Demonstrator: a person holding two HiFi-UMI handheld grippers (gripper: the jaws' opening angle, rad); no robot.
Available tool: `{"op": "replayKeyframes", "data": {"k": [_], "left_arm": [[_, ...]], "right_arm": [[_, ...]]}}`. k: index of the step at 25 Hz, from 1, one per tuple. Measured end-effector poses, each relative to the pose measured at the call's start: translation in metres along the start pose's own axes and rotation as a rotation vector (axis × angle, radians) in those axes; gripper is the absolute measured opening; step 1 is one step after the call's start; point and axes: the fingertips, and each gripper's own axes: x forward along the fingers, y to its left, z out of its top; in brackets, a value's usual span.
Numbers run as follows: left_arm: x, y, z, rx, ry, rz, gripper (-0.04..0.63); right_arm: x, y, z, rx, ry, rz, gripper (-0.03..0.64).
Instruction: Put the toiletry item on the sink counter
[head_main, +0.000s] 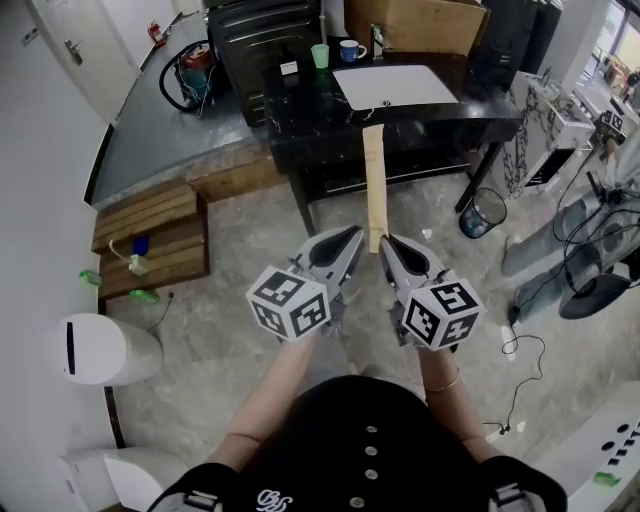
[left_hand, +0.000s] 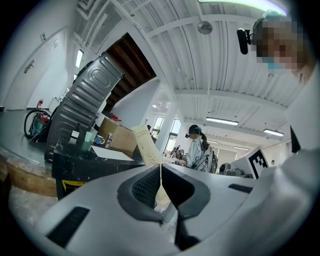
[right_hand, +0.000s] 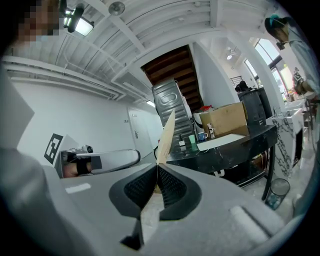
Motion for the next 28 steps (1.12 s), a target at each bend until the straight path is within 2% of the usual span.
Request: {"op": "replayKeyframes", "data": {"k": [6, 12, 19, 28], "left_arm": [[0.034, 0.041, 0.011, -0.008, -0.004, -0.018, 0.017], [0.075, 0.087, 0.037, 0.004, -0.017, -0.033, 0.017], [0.132, 0.145, 0.064, -0.016, -0.01, -0.058, 0.017], [0.192, 0.208, 0.096, 0.006, -0.011, -0.088, 0.017]], "right_arm": [[0.04, -0.029, 0.015, -0.032, -0.008, -0.026, 0.006], [0.092, -0.063, 0.044, -0.016, -0.036, -0.033, 0.006], [0.15, -0.108, 0.075, -0.018, -0.046, -0.069, 0.006], [0.222, -0.156, 0.105, -0.013, -0.07, -0.098, 0.006]]}}
